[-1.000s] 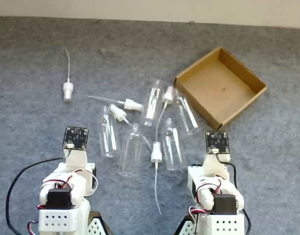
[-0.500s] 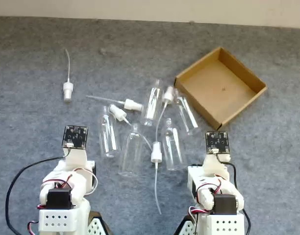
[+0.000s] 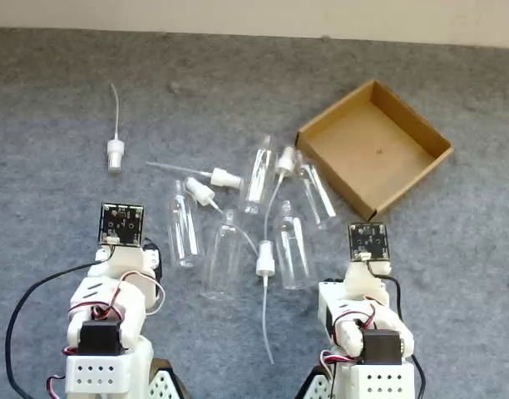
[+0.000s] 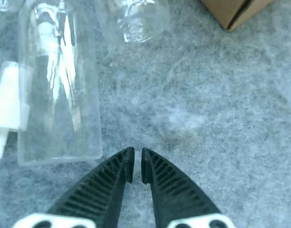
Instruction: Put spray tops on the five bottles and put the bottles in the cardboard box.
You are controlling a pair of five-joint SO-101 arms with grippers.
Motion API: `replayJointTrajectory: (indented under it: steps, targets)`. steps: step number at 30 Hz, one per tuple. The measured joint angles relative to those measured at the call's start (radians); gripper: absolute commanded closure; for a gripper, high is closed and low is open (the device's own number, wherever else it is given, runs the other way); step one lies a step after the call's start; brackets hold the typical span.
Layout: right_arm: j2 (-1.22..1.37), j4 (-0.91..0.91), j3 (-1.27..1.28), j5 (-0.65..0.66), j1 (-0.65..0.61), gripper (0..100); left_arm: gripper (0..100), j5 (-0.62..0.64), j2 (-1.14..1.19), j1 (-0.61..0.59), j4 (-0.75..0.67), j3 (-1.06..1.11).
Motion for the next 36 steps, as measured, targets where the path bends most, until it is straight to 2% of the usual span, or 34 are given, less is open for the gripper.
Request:
replayJointTrajectory:
  steps: [19, 25, 31, 33, 36]
  targets:
    - [0.0, -0.006, 0.0, 0.0, 0.0, 97.2, 99, 0.0, 0.0, -0.054, 0.025, 0.0]
    - [0.0, -0.204, 0.0, 0.0, 0.0, 97.1, 99, 0.0, 0.0, -0.054, 0.025, 0.0]
    - [0.0, -0.288, 0.0, 0.0, 0.005, 97.1, 99, 0.0, 0.0, -0.054, 0.025, 0.0]
    - [0.0, -0.301, 0.0, 0.048, 0.005, 97.1, 99, 0.0, 0.0, -0.054, 0.025, 0.0]
    - [0.0, -0.305, 0.0, 0.209, 0.005, 97.1, 99, 0.0, 0.0, -0.054, 0.025, 0.0]
